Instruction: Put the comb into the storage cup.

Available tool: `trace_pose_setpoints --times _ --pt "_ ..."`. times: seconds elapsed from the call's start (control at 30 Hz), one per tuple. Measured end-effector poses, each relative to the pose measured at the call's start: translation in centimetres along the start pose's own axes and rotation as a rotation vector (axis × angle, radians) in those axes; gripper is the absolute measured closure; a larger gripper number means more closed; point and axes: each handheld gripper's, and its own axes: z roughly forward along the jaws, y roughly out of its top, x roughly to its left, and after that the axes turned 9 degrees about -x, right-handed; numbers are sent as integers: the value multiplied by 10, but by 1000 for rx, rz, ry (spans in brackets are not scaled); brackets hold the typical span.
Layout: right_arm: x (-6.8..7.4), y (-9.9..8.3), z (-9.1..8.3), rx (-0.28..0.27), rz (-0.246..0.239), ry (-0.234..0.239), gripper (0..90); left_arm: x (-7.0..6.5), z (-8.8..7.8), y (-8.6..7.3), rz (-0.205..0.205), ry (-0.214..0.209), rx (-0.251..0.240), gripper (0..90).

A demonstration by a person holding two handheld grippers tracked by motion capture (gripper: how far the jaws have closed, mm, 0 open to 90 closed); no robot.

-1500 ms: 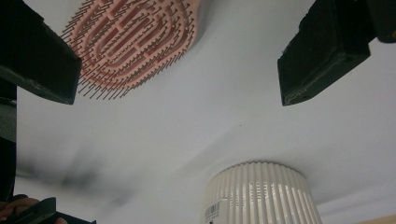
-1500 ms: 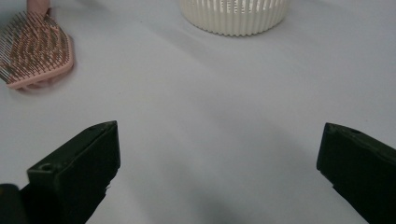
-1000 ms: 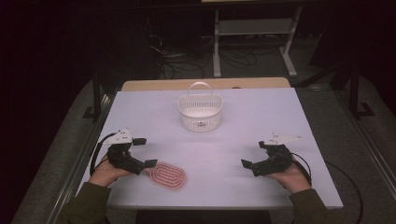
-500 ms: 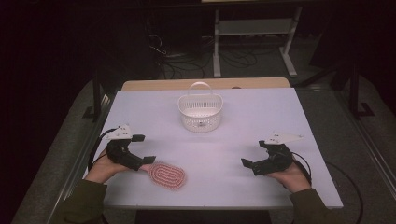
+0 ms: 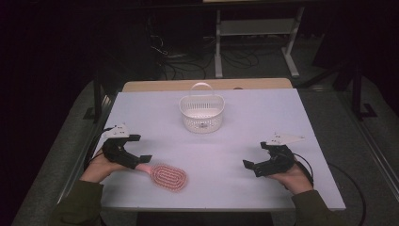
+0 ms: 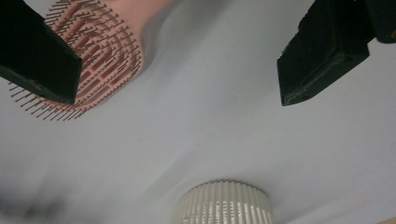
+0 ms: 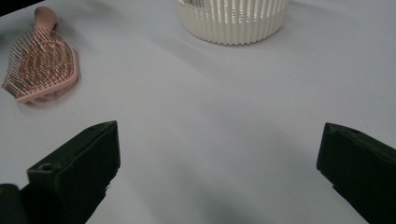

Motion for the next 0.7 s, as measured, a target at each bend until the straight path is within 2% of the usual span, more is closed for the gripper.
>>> trace_pose_setpoints --times 0.27,0.53,0.7 --pt "0 0 0 2 -5 7 0 8 -4 -5 -2 32 31 7" --pt "1 0 -1 1 -5 9 0 16 -9 -9 -8 39 38 82" --pt "1 0 0 5 -7 13 0 22 -10 -12 -16 44 53 170"
